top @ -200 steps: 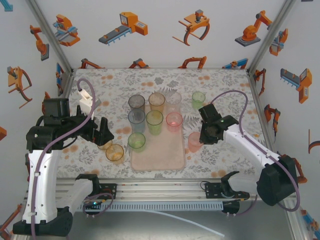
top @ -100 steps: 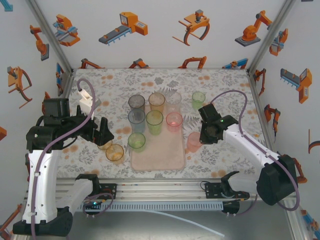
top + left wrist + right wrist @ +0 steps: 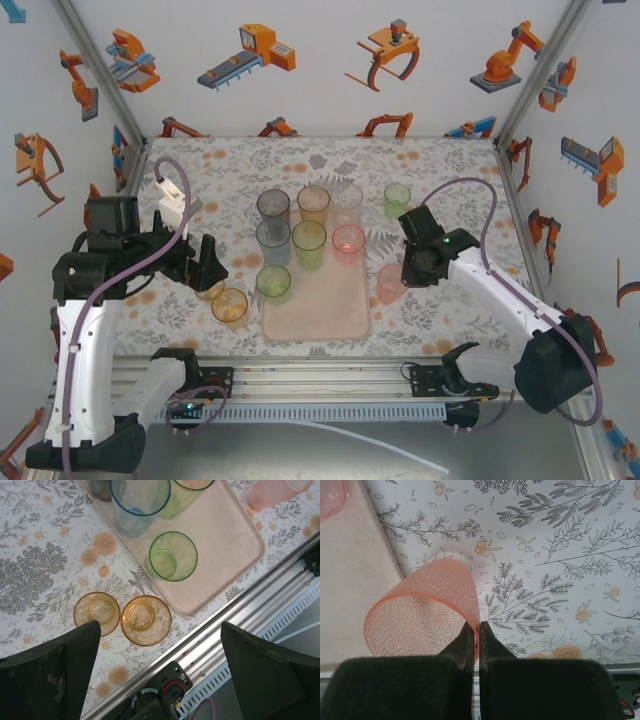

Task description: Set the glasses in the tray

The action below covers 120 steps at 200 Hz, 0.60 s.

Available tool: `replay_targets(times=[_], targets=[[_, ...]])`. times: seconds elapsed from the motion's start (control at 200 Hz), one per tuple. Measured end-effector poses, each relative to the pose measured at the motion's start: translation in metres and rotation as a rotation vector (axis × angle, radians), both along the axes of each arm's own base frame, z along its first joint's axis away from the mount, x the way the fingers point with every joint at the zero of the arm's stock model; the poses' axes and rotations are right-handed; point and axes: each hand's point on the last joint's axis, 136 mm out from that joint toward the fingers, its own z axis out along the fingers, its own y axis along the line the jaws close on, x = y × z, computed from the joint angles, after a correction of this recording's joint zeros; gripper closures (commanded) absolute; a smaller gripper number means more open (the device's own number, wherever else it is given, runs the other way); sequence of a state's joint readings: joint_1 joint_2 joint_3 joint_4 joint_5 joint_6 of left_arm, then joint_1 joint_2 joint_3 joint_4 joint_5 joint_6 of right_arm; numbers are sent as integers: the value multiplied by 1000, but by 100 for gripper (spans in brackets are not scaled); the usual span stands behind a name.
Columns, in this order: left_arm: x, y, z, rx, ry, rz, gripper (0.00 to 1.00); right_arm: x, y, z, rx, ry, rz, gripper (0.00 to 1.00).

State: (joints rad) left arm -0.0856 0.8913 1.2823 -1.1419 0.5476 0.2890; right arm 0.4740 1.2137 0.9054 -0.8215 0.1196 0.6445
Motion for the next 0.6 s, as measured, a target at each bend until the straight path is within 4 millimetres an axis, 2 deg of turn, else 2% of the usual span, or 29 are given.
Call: replay_targets(times=[0.601], targets=[[3,-1,-3,-1,16,-2,3,2,5,29,34,-47,21,100]])
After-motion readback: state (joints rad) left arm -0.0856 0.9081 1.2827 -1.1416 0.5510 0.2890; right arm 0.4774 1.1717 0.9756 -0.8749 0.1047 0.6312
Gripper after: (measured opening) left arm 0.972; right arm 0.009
